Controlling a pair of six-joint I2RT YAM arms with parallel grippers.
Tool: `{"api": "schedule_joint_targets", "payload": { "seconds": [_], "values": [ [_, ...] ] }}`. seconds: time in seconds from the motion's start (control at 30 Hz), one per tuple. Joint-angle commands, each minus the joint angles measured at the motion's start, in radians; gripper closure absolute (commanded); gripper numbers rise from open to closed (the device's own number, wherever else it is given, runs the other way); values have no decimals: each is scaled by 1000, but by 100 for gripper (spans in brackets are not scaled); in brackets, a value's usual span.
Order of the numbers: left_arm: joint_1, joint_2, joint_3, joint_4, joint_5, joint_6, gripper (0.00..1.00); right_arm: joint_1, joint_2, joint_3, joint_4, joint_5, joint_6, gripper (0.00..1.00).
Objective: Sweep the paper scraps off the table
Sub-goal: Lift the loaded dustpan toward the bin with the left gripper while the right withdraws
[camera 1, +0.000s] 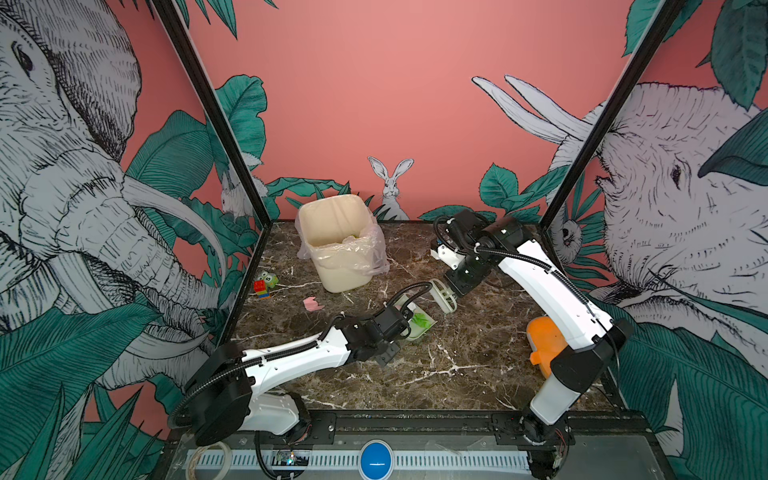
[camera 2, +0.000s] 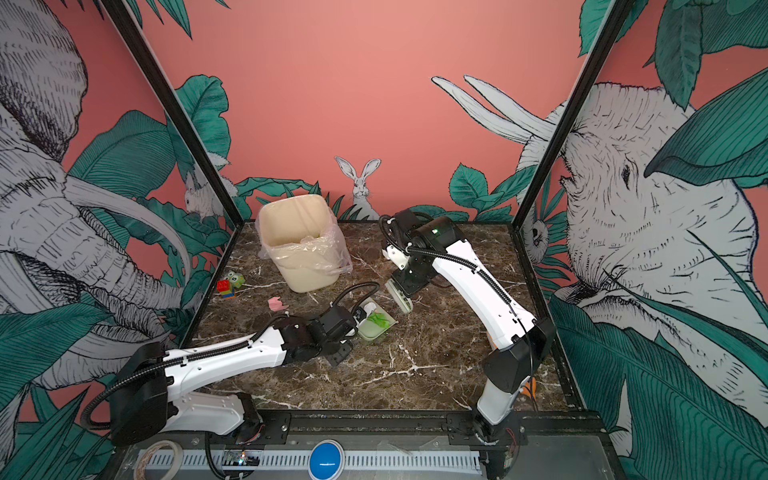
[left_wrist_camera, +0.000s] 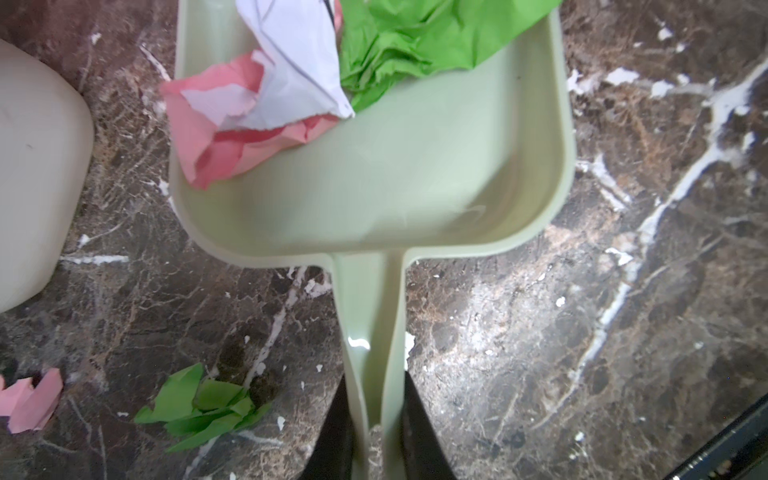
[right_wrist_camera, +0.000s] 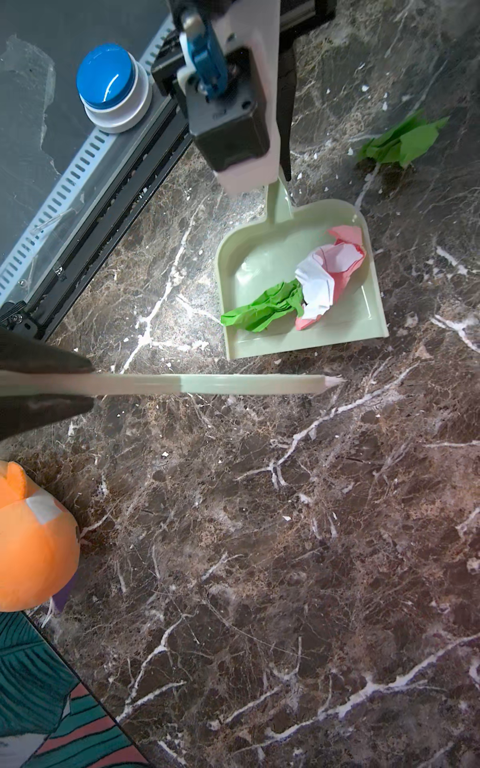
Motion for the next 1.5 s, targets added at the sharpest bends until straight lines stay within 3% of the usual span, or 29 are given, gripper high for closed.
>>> {"api": "schedule_joint_targets", "payload": {
  "seconds": [0.0,0.67,1.23,1.47],
  "values": [
    [2,-50,45,-51,-33,12,89,-32,-48,-33,17,-21,13,100],
    [2,-152,336,-323,-116,23,87,-130,-200,-274,124,-90,29,100],
    [5,-114,647,-574,-247,32,87,-158,-213,-281,128,-114,17,100],
    [100,-92,756,-634,-217,23,87,-161,-210,-265,115,-118,9,100]
  ]
}}
